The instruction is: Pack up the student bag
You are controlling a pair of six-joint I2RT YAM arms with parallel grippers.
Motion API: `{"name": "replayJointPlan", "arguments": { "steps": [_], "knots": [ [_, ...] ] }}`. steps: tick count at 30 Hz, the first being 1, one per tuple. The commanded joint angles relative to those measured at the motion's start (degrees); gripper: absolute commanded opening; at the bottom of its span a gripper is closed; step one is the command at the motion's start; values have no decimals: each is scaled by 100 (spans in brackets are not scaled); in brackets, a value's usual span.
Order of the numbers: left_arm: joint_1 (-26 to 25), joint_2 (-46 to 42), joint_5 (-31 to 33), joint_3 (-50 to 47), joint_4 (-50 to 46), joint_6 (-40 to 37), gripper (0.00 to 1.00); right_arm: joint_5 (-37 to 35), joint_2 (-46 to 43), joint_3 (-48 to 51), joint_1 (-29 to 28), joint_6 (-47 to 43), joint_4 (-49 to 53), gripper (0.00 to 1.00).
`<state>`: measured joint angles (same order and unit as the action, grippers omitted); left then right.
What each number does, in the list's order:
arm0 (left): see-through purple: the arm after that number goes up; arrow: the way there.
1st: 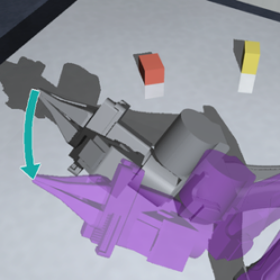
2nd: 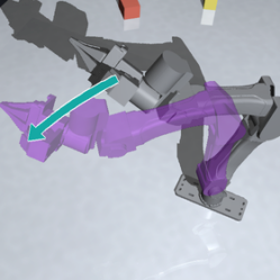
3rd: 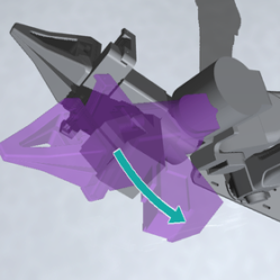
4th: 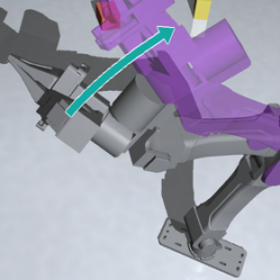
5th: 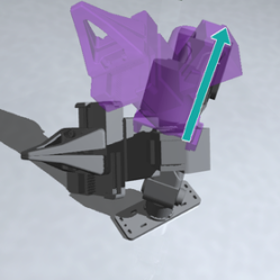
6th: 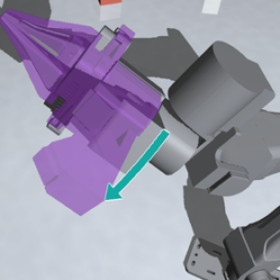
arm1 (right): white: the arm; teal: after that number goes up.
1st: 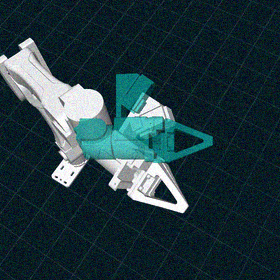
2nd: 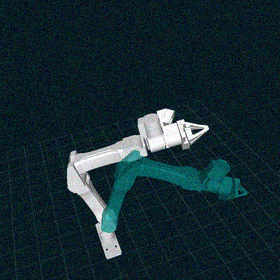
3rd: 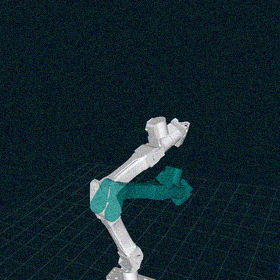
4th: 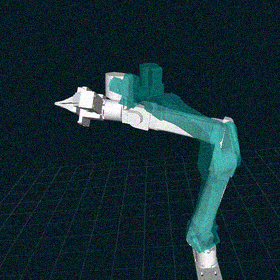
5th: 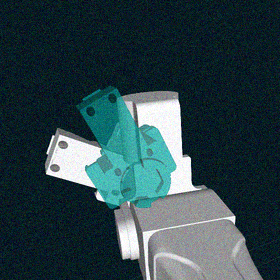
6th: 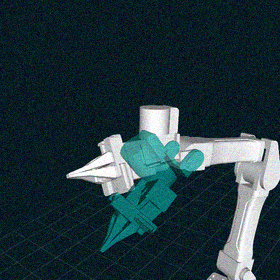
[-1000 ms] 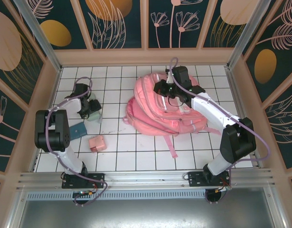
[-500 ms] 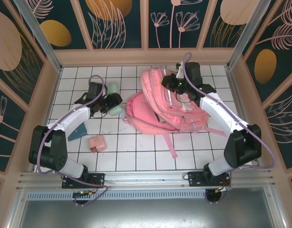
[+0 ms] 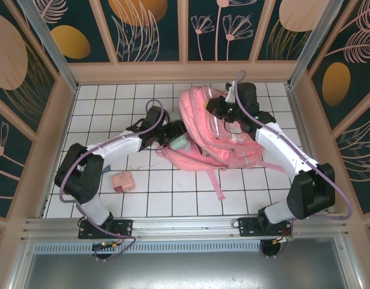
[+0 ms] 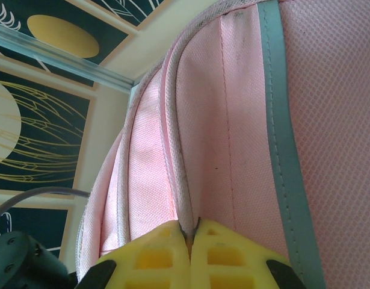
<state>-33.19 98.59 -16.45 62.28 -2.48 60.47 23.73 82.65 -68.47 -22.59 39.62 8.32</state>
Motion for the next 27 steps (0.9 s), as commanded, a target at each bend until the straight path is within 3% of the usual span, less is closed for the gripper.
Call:
{"name": "replayJointPlan", "arguments": {
  "steps": [1, 16, 19, 24, 27],
  "knots": [
    [-194, 362, 17, 209, 267, 405, 68, 229, -330, -17, -46, 125, -762, 0],
    [-811, 729, 960, 104, -396, 1213, 71, 264, -284, 22, -86, 160, -871, 0],
    [-825, 900, 987, 337, -465, 1265, 77, 264, -245, 20, -124, 171, -878, 0],
    [-838, 890, 1127, 688, -837, 1069, 96, 247, -243, 19, -173, 160, -855, 0],
    [-838, 719, 1194, 708, -827, 1073, 98, 222, -261, 38, -176, 152, -841, 0]
  ]
}}
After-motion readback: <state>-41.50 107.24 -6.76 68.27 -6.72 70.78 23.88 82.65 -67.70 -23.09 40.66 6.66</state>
